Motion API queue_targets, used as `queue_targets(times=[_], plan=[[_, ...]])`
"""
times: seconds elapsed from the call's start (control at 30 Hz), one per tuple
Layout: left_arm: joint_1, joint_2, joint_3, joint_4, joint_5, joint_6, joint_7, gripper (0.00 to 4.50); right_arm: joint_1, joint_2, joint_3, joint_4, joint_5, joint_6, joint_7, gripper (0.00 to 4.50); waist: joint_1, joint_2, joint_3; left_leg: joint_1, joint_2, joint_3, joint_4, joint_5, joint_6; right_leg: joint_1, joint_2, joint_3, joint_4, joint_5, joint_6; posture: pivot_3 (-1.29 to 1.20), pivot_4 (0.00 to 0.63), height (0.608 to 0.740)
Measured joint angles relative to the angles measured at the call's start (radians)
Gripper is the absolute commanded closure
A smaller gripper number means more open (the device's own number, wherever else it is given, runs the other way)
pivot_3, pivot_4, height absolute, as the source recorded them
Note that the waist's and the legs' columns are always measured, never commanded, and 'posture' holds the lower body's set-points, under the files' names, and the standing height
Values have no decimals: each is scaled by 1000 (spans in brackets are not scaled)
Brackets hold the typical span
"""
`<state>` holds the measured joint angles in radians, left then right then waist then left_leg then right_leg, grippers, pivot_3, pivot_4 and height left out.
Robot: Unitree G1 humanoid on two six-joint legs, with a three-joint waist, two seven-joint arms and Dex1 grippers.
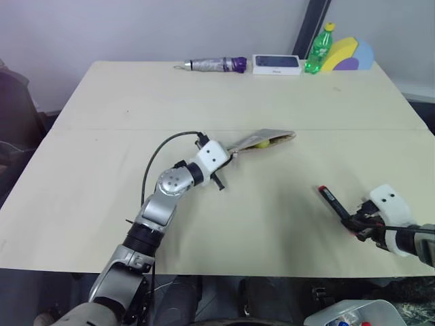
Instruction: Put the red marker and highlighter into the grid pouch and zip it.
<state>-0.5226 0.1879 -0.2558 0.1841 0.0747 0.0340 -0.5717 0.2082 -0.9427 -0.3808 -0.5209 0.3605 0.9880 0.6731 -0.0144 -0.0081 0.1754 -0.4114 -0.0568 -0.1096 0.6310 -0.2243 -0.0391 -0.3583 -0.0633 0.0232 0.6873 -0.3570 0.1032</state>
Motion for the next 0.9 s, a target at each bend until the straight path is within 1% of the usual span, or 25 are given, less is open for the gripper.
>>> queue_targets(times=[0.03, 0.17, 0.27, 0.53, 0.73, 0.9], plan=[[1, 1, 0, -1, 0, -2, 0, 4500, -34, -8, 17, -1, -8, -27, -1, 4161, -1, 0, 0, 1, 0, 0, 0, 0, 0, 0, 0, 0, 0, 0, 0, 0, 150, 740], [4, 0, -2, -5, 0, -7, 1, 4500, -254, -31, 68, -8, -5, -80, 1, 4161, 1, 0, 0, 1, 1, 0, -1, 0, 0, 1, 1, 0, -1, 0, 0, 0, 150, 740], [6, 0, -1, -10, 0, -7, 5, 4500, -332, -46, 122, -16, -5, -95, 8, 4161, 9, -1, 0, 0, 0, -1, -1, 0, 1, 1, -1, -1, -4, 0, 0, 0, 150, 740], [14, 6, -3, -32, 3, -5, 11, 4500, -432, -47, 247, -7, -8, -97, 17, 4161, 4, -1, 0, -1, 0, -1, -1, -1, 1, 1, -1, -1, -4, 0, 0, 0, 150, 740], [18, 13, -6, -56, 4, -5, 5, 4500, -463, -46, 296, 35, -32, -79, 10, 4161, 4, -1, 0, -1, 0, -1, -1, -1, 1, 1, -1, -1, -4, 0, 0, 0, 150, 740], [30, 29, -10, -74, 5, -4, -8, 4500, -465, -46, 308, 50, -42, -78, 9, 4161, 4, -1, 0, -1, 0, -1, -1, -1, 1, 1, -1, -1, -4, 0, 0, 0, 150, 740]])
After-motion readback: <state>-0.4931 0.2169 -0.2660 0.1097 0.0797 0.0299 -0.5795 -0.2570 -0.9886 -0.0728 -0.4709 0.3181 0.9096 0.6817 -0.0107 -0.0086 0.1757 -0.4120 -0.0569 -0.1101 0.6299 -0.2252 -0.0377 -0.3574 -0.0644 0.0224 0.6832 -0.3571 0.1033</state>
